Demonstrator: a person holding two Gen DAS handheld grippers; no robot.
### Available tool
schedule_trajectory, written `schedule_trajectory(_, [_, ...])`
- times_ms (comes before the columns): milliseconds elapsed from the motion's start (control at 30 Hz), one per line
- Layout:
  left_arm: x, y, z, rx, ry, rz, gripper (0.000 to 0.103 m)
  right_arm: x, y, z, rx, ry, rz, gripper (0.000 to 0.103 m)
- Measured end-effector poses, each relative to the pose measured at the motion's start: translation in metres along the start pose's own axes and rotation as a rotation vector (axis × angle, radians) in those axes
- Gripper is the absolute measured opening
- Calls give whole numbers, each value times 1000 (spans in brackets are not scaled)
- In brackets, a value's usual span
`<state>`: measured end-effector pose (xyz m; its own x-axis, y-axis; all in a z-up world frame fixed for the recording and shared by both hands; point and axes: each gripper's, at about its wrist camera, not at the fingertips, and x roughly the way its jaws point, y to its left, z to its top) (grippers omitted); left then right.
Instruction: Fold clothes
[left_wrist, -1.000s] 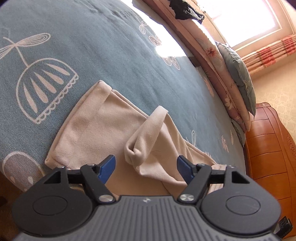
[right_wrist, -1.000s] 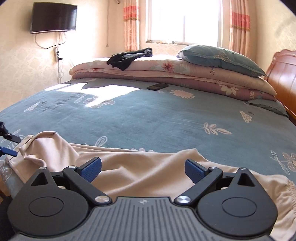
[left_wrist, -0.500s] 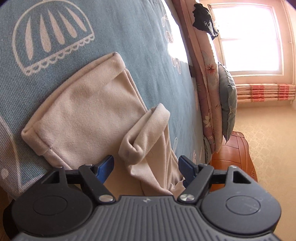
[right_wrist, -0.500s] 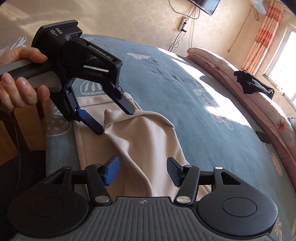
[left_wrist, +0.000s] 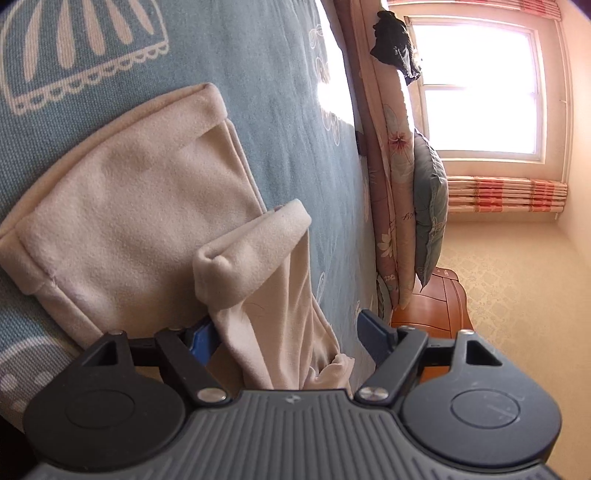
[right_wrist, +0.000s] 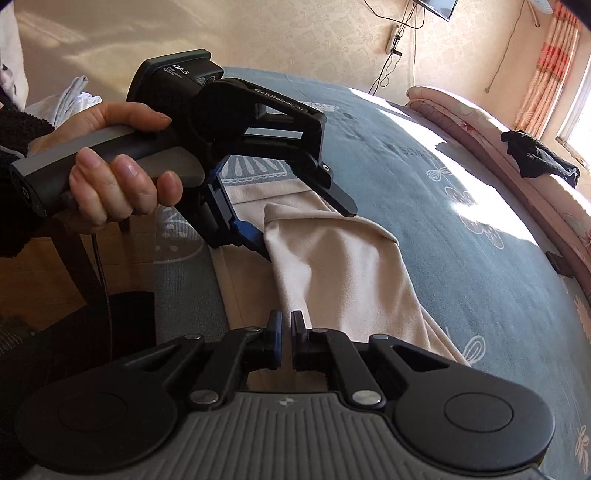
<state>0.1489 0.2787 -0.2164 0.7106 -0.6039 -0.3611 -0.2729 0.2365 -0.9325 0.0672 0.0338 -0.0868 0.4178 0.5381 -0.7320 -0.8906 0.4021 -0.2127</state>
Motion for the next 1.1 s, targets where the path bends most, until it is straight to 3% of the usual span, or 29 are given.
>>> schedule_trajectory(133, [-4,-2,2,26,-50,14,74,-1,0,-5,25,6,-15,6])
schedule_trajectory(233, [-3,-12,5,98,-65,104,67,-5,-4,-4,64,-16,3,8])
schedule_trajectory(333, [-4,-20,7,147,-80,170,42,-9,-2,-1,66,-37,-3,10])
schedule_trajectory(400, [-9,-26,7,170,-95,172,11,-9,-1,-1,67,-43,-7,10])
schedule_trajectory(433, [-11,-29,7,182,-103,173,7,-8,-1,0,70,-43,-10,10])
schedule_trajectory(700, [-30,-53,9,277,-163,182,2,-8,-10,-8,121,-28,-41,15])
schedule_trajectory(1100, [-56,-29,-7,405,-156,278,3,-20,-19,-25,190,-30,-33,19])
